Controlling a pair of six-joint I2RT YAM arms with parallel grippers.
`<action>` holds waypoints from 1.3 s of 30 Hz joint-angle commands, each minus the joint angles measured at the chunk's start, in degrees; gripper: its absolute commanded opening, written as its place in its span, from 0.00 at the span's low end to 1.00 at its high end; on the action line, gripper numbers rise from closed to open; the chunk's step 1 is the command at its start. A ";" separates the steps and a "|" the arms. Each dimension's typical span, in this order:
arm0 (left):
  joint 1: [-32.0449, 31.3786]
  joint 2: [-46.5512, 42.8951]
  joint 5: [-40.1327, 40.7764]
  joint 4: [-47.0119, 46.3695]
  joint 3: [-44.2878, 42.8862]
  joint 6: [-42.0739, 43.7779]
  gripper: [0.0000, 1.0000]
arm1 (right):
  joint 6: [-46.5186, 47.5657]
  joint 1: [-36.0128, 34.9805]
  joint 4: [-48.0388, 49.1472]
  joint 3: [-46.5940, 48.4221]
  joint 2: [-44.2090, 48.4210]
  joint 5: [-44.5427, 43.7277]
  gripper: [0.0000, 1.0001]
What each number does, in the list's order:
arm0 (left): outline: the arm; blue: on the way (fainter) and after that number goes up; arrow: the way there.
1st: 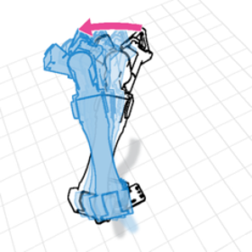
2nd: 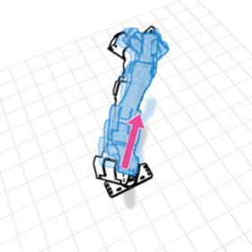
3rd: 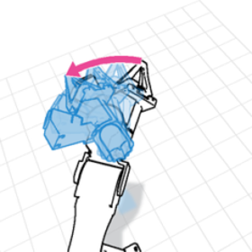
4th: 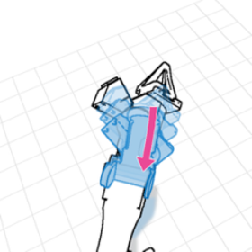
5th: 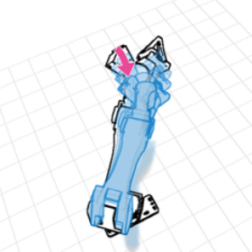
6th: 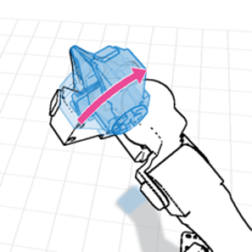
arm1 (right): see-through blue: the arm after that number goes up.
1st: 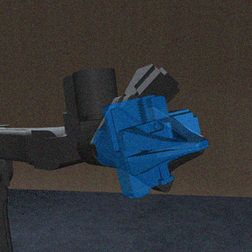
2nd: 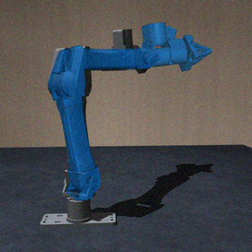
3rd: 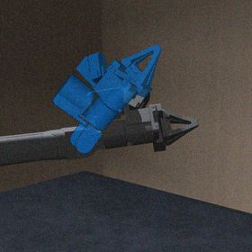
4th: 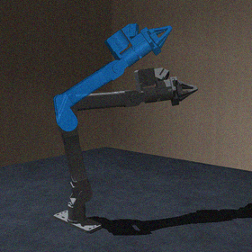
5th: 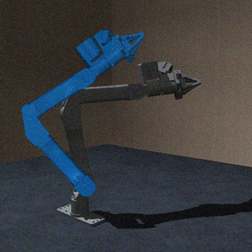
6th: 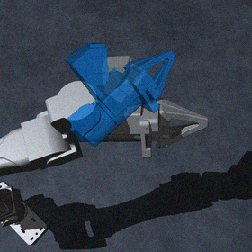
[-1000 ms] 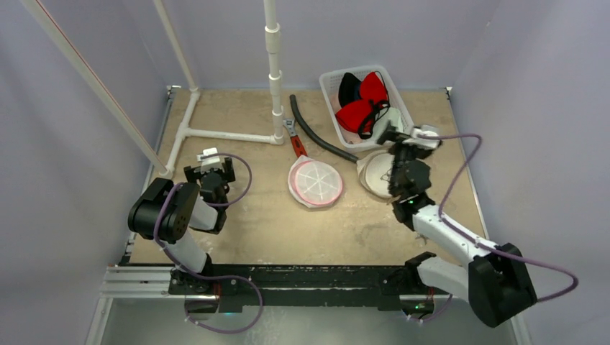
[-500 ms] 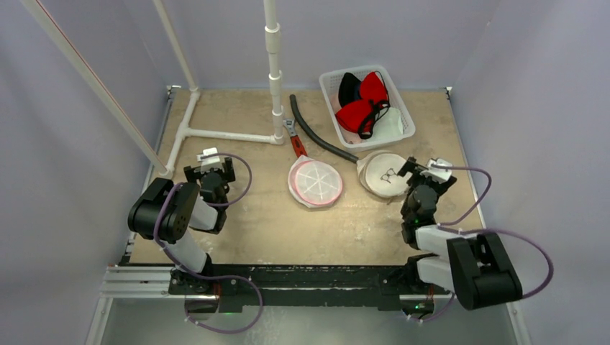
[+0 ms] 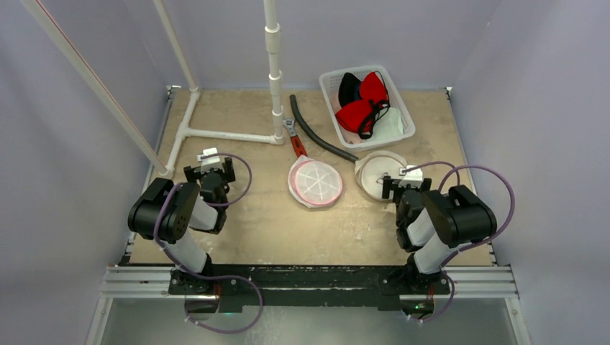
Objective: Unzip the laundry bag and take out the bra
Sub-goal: Reset both arms
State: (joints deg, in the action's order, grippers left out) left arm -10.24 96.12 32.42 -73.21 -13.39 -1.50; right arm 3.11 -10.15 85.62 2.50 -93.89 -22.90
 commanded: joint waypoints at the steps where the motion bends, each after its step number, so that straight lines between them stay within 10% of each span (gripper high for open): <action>1: 0.31 -0.40 0.39 -3.26 -1.03 -1.24 0.99 | 4.44 -1.24 31.31 0.71 -0.38 2.29 0.98; 9: 0.29 -0.43 0.44 -3.30 -1.03 -1.24 0.99 | -2.62 1.00 6.60 10.91 2.98 -2.96 0.98; 19: 0.25 -0.41 0.44 -3.34 -1.03 -1.25 0.99 | 0.55 1.35 17.88 5.91 2.51 1.02 0.98; 39: 0.24 -0.40 0.39 -3.50 -0.85 -1.15 0.99 | -2.67 5.16 0.60 12.79 4.08 10.73 0.98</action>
State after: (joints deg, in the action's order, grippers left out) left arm -10.24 96.12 32.42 -73.21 -13.39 -1.50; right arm 0.99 -5.56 85.19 14.20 -91.33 -14.06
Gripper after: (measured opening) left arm 0.993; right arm 0.980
